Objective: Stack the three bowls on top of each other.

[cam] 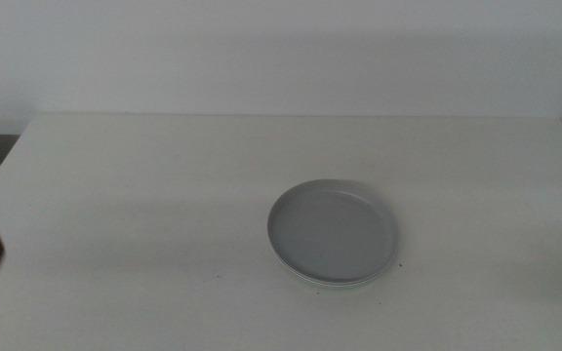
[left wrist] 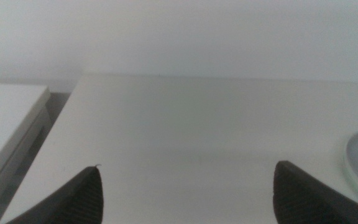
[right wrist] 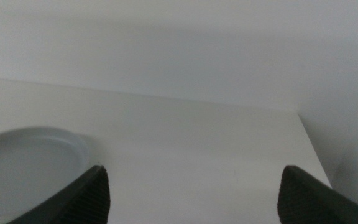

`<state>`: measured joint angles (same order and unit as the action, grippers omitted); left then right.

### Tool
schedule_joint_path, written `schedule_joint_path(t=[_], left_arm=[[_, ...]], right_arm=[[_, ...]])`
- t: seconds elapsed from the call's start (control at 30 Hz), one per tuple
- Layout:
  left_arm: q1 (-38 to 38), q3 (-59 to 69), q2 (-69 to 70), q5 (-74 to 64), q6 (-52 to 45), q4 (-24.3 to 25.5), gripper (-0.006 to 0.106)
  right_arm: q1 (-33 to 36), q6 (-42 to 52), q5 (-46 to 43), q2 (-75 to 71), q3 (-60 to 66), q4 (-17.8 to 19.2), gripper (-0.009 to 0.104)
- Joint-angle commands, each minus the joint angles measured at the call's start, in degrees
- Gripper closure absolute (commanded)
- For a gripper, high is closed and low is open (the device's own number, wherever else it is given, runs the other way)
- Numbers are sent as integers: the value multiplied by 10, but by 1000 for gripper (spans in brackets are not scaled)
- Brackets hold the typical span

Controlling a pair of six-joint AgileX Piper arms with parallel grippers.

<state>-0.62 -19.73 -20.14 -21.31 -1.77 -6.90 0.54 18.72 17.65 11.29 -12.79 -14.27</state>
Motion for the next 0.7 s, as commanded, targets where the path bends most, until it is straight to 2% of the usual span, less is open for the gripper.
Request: schedule_joint_path(t=[0.0,0.2,0.3,0.47,0.67], left_arm=[[1,59,64,23,2,3,7],[1,160,195,28,2,5,7],[1,195,201,32,2,5,7],[1,197,201,45,2,5,7],[1,197,201,63,2,7,7]], right_arm=[[-9,2,-9,-45,39,2,2],[-9,2,-9,-113,113,7,2],[-9,2,-11,-113,128,7,2],[-9,2,-18,-113,128,22,2],[-9,2,-27,-113,128,22,2]])
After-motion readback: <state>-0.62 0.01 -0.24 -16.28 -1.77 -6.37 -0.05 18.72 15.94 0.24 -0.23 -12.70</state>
